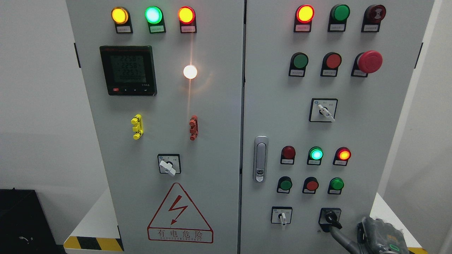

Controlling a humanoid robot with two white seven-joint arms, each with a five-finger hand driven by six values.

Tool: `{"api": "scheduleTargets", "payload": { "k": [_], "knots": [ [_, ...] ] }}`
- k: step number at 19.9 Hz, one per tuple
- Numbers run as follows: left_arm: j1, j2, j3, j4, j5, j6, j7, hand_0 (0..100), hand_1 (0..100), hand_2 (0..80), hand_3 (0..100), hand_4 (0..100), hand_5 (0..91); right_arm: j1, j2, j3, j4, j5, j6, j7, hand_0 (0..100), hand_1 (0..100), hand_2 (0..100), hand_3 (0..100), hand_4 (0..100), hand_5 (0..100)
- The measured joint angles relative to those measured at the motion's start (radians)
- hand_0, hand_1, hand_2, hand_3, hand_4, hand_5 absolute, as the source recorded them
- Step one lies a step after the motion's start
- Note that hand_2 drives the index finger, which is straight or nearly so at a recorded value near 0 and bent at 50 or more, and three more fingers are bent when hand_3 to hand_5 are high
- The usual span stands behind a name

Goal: Flip black knob to close circuit

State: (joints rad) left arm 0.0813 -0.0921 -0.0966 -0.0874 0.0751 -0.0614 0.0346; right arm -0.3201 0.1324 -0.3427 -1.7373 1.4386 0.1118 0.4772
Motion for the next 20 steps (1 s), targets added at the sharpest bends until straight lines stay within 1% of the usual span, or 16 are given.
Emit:
{"api": "scheduleTargets", "payload": {
  "k": [5,8,12,14,16,17,18,20],
  "knots": [
    [0.000,0.000,0.000,0.000,0.000,0.000,0.000,12,56,0.0,0,0,0.0,0.013,0.000,0.017,-0.012,-0.025,0.005,0.000,0,0,85,100,90,92],
    [0.000,0.000,0.000,0.000,0.000,0.000,0.000,12,56,0.0,0,0,0.0,0.028,0.001,0.032,-0.020,-0.049,0.007,-0.016,0,0,84,100,90,92],
    [0.000,0.000,0.000,0.000,0.000,0.000,0.000,12,56,0.0,0,0,0.0,0.058,0.001,0.042,-0.037,-0.083,0.011,-0.026,0,0,82,100,89,91],
    [0.000,0.000,0.000,0.000,0.000,0.000,0.000,12,56,0.0,0,0,0.0,0.077,0.001,0.040,-0.047,-0.112,0.007,-0.034,0,0,78,98,87,88],
    [0.000,0.000,0.000,0.000,0.000,0.000,0.000,12,56,0.0,0,0,0.0,0.103,0.001,0.037,-0.061,-0.149,0.000,-0.043,0,0,71,94,82,80],
    [0.000,0.000,0.000,0.000,0.000,0.000,0.000,12,56,0.0,0,0,0.0,0.117,0.001,0.033,-0.069,-0.171,-0.002,-0.044,0,0,71,94,82,79],
    [0.000,0.000,0.000,0.000,0.000,0.000,0.000,12,56,0.0,0,0,0.0,0.132,0.001,0.027,-0.078,-0.193,-0.002,-0.047,0,0,67,92,81,76],
    [0.000,0.000,0.000,0.000,0.000,0.000,0.000,12,56,0.0,0,0,0.0,0.164,0.001,0.020,-0.095,-0.242,-0.006,-0.068,0,1,62,90,79,73]
  ]
}}
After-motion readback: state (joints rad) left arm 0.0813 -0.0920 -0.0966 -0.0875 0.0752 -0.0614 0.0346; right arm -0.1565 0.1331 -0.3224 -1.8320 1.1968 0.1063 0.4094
